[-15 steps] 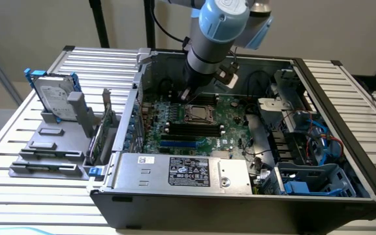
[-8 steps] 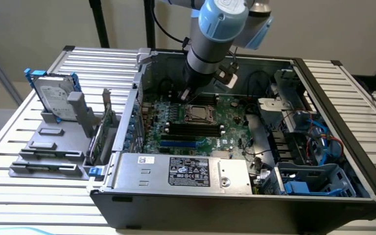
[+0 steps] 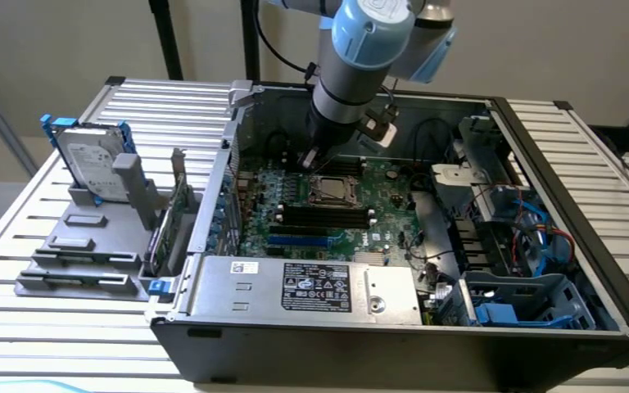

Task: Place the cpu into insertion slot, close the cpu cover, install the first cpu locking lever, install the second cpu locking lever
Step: 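Install the first cpu locking lever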

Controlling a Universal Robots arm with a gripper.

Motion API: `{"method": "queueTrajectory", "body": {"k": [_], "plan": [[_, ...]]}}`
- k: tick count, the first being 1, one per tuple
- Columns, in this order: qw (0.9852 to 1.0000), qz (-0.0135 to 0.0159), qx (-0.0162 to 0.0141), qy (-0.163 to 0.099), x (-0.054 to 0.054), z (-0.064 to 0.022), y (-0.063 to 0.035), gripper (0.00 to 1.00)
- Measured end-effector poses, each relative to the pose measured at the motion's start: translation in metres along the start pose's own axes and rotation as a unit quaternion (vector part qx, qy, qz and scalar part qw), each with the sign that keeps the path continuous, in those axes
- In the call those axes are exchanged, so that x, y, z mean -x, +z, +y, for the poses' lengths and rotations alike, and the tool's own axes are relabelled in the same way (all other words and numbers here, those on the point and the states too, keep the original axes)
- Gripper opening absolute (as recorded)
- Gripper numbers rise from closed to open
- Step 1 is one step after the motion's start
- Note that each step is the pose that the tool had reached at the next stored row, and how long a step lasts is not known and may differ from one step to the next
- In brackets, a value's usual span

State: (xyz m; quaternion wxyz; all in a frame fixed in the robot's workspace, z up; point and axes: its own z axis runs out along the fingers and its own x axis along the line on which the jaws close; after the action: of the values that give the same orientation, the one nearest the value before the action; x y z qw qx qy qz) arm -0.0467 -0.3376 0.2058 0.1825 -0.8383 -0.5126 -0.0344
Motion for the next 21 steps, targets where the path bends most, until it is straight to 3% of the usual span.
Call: {"method": "queueTrajectory", "body": {"k": [6,11,21], "plan": [[1.0,-0.0033,0.0018,0.0,-0.001,0.0007,0.0009,0.11],[1.0,-0.0041,0.0022,0.001,-0.003,0.0037,0.0009,0.11],[1.0,-0.0059,-0.0004,0.003,-0.008,0.0152,0.0011,0.11]]}}
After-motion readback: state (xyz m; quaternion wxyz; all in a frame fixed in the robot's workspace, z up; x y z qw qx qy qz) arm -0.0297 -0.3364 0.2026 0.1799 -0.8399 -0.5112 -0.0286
